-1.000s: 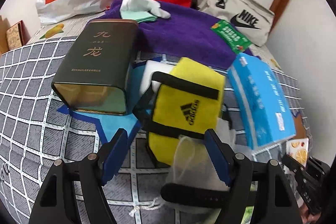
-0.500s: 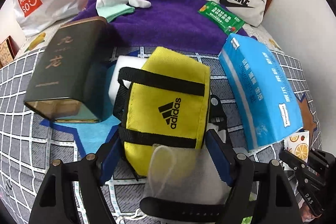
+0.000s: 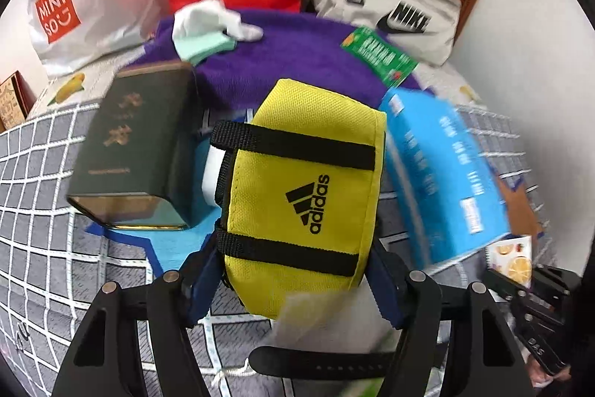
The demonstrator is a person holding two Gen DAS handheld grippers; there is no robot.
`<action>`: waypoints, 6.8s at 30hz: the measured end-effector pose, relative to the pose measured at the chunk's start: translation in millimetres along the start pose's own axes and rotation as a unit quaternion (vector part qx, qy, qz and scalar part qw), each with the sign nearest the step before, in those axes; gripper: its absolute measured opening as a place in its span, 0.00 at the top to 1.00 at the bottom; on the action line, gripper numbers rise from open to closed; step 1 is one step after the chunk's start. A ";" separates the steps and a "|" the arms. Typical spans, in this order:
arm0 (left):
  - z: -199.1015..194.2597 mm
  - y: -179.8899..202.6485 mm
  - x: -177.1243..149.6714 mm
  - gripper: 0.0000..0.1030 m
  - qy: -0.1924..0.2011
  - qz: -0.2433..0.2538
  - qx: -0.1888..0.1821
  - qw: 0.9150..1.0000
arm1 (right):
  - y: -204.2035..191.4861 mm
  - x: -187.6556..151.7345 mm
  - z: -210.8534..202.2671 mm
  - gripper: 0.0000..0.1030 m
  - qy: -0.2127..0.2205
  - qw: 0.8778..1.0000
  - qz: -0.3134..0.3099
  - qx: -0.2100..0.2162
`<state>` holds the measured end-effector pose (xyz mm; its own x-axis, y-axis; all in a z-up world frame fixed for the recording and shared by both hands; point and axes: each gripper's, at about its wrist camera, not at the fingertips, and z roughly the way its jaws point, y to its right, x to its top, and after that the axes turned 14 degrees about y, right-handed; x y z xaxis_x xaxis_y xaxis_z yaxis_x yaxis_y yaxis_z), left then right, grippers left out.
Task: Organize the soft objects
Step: 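Lift the orange-print sachet with the right gripper while the left gripper grasps the yellow adidas pouch, then carry the orange-print sachet and yellow adidas pouch toward the purple towel, then open both grippers to drop the pouch and sachet onto the purple towel, then reach the right gripper to the white sponge block and grasp it, then lift the white sponge with the right gripper while the left gripper grasps the grey mesh cloth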
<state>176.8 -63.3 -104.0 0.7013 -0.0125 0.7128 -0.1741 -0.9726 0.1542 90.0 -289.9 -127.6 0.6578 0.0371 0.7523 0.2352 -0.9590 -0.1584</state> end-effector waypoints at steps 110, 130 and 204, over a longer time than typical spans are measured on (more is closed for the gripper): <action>126.6 -85.8 165.9 0.17 -0.077 -0.049 0.051 0.995 | 24.6 200.9 187.0 0.40 -0.062 0.998 -0.023 0.006; -8.1 -94.6 106.9 0.17 -0.031 -0.054 0.082 0.995 | -43.5 162.2 60.6 0.40 0.017 0.998 -0.029 0.052; 4.5 5.1 -24.9 0.18 -0.104 0.006 -0.064 0.993 | -16.8 80.2 -19.8 0.38 0.048 0.999 0.001 -0.015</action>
<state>161.6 -69.0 -124.0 0.8239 -0.0838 0.5605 -0.2597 -0.9348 0.2422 124.6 -276.4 -51.9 0.5855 0.0092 0.8106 0.2113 -0.9671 -0.1416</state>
